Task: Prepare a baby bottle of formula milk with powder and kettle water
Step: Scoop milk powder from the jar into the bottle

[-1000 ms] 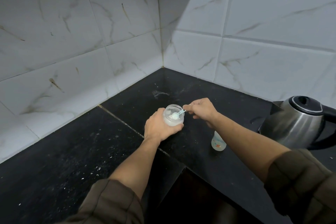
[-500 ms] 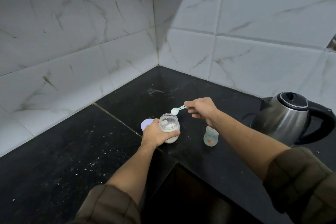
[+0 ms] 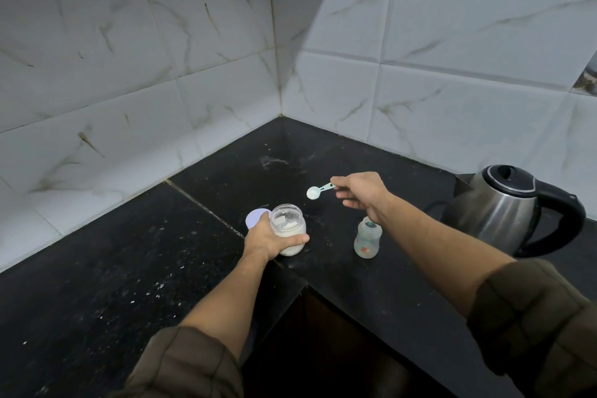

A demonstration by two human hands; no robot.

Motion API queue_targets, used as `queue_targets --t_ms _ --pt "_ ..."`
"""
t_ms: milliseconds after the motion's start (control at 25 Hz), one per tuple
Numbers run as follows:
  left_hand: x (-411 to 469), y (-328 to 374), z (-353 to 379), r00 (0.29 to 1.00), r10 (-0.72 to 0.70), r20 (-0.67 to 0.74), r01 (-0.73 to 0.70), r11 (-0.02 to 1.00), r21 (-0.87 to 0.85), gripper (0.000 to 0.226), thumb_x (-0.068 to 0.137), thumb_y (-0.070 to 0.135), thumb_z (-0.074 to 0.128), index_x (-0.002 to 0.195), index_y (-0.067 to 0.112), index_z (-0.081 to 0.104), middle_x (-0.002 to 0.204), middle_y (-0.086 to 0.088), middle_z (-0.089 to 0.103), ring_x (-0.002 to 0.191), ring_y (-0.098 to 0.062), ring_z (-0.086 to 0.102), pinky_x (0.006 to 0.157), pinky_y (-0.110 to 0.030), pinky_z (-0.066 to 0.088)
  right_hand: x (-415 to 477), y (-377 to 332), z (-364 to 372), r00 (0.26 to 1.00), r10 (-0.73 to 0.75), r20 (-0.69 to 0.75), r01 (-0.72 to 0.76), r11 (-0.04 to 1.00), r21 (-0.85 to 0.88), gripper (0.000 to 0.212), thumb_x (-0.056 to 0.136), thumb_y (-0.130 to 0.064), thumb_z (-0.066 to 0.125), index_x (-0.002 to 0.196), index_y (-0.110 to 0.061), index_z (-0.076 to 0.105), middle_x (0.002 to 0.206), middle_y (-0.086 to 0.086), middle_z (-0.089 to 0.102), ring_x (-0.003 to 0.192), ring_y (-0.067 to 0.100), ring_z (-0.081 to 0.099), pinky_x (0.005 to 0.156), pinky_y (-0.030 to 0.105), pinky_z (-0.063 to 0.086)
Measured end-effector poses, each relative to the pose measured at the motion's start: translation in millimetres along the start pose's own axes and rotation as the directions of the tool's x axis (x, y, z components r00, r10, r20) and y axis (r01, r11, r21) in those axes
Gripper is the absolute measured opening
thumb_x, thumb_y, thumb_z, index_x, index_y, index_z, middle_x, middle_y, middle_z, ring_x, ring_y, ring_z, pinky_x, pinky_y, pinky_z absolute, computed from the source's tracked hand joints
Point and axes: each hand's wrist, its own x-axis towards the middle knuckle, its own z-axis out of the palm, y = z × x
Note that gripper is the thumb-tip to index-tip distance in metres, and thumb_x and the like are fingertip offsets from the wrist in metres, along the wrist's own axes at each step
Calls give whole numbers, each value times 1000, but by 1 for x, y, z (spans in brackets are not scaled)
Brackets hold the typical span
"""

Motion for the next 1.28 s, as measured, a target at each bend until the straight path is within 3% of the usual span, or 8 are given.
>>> queue_targets --t_ms 80,160,280,560,920,1000,1120,1280 --pt "-7 6 -4 998 52 -34 -52 999 13 138 50 64 98 159 21 26 150 3 49 142 -24 46 111 -37 42 1 -3 -4 1000 -9 -1 9 1000 23 18 90 -27 81 91 -9 81 89 0 77 81 12 70 73 28 60" --pt "-15 20 -9 984 143 -107 -140 989 35 158 49 64 98 166 20 1 173 0 15 160 -19 12 122 -41 28 2 -9 -10 999 -21 -25 23 998 56 16 90 -26 81 89 -10 80 88 0 77 79 12 69 69 26 58" --pt "-18 51 -4 944 290 -159 -289 957 33 162 48 69 95 166 27 -8 175 4 -9 161 -12 -8 129 -45 19 2 -16 -22 995 -39 -90 48 993 106 17 90 -26 81 92 -10 79 87 1 77 76 11 68 66 25 57" --pt "-21 103 65 935 344 -85 -350 935 -63 148 43 72 94 163 28 18 165 10 32 152 -14 32 122 -42 35 1 -10 -74 971 -45 -233 84 983 160 15 88 -22 79 88 -7 78 82 2 74 68 11 64 57 24 53" --pt "-14 77 125 951 228 209 -226 973 -33 137 33 67 97 153 24 45 145 12 59 135 -14 54 116 -41 45 -10 19 -132 945 18 -327 37 986 161 15 89 -20 79 80 -8 75 67 0 67 55 10 56 48 21 48" --pt "-11 72 138 950 217 226 -215 976 -35 125 33 65 95 144 26 55 136 12 66 127 -12 60 112 -40 49 -14 25 -131 948 32 -316 17 989 149 16 90 -20 79 80 -8 75 67 1 67 56 10 57 50 22 49" --pt "-8 69 148 954 207 218 -209 978 -16 85 48 53 98 123 29 66 119 12 73 114 -10 67 106 -41 53 -18 32 -127 956 59 -288 -18 989 146 17 91 -21 79 81 -8 76 69 1 67 58 10 57 52 22 49" --pt "-10 78 142 957 235 171 -240 971 10 55 70 36 95 118 28 69 117 11 74 114 -12 67 104 -40 53 -20 35 -126 962 47 -268 -16 993 116 17 92 -23 79 85 -8 77 70 2 67 59 10 56 51 21 48"
